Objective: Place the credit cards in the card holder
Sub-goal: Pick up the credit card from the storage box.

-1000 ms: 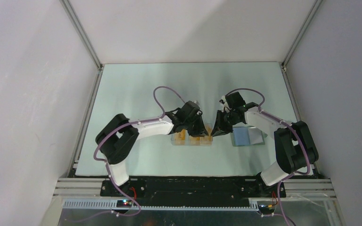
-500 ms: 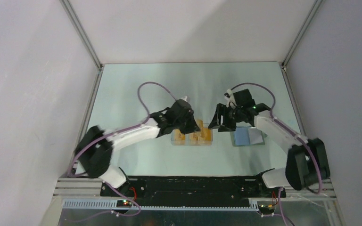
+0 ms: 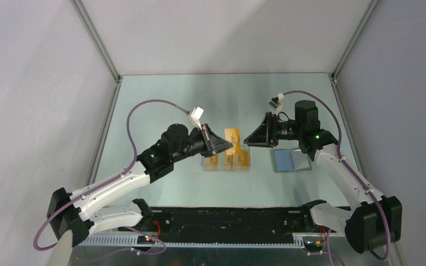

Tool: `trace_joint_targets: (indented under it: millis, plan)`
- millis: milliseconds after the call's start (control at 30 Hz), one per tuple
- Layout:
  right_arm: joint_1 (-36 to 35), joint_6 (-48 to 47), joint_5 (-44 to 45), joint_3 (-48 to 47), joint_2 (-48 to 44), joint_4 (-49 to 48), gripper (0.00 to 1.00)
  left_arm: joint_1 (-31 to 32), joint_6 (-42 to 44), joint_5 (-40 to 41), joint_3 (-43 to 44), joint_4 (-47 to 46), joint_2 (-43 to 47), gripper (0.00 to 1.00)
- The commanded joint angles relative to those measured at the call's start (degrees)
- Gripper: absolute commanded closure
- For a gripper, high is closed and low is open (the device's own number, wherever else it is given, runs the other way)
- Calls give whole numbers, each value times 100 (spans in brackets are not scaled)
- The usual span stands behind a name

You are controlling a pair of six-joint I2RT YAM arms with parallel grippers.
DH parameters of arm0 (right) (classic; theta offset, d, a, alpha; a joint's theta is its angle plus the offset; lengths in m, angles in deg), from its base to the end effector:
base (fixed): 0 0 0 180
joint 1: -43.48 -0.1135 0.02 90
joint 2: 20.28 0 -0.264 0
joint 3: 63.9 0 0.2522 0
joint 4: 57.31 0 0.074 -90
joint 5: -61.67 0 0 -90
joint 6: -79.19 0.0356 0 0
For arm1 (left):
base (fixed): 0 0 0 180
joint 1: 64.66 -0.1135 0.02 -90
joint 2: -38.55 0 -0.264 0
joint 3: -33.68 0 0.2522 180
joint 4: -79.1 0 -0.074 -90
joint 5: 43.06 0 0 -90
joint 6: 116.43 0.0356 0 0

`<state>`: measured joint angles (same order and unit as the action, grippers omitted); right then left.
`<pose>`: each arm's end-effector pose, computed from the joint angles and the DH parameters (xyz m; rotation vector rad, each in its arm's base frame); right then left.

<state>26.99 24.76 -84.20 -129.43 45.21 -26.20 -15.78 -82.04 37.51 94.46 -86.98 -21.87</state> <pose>0.2248 0.0973 0.3054 -0.2772 2.2136 1.5481 0.1587 -0.1906 0.3191 0.0126 2.0557 -1.3808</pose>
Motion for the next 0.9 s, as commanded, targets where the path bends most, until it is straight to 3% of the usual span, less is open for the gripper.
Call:
trace_joint_targets:
  millis: [0, 100, 567, 633, 733, 767, 833, 867]
  plan:
    - [-5, 1170, -1148, 197, -346, -1747, 43, -21, -289, -458, -219, -1035, 216, 100]
    - [-122, 1486, -1242, 218, -277, -2173, 47, -25, -422, -584, -356, -1437, 230, 100]
    - [-438, 1634, -1094, 220, -56, -2415, 61, -26, -600, -859, -306, -1893, 14, 100]
    - [-508, 1758, -1091, 220, -41, -2589, 69, -27, -621, -889, -300, -1940, -46, 100]
    - [-514, 1766, -1050, 224, -96, -2618, 92, -26, -633, -847, -331, -1967, -65, 100]
    - [-501, 1741, -1036, 221, -115, -2576, 97, -25, -634, -838, -341, -1974, -68, 97]
    - [-403, 1572, -953, 220, -179, -2326, 100, -21, -636, -775, -382, -1976, -83, 75]
    - [-290, 1388, -875, 224, -224, -2036, 100, -33, -642, -651, -423, -1961, -94, 57]
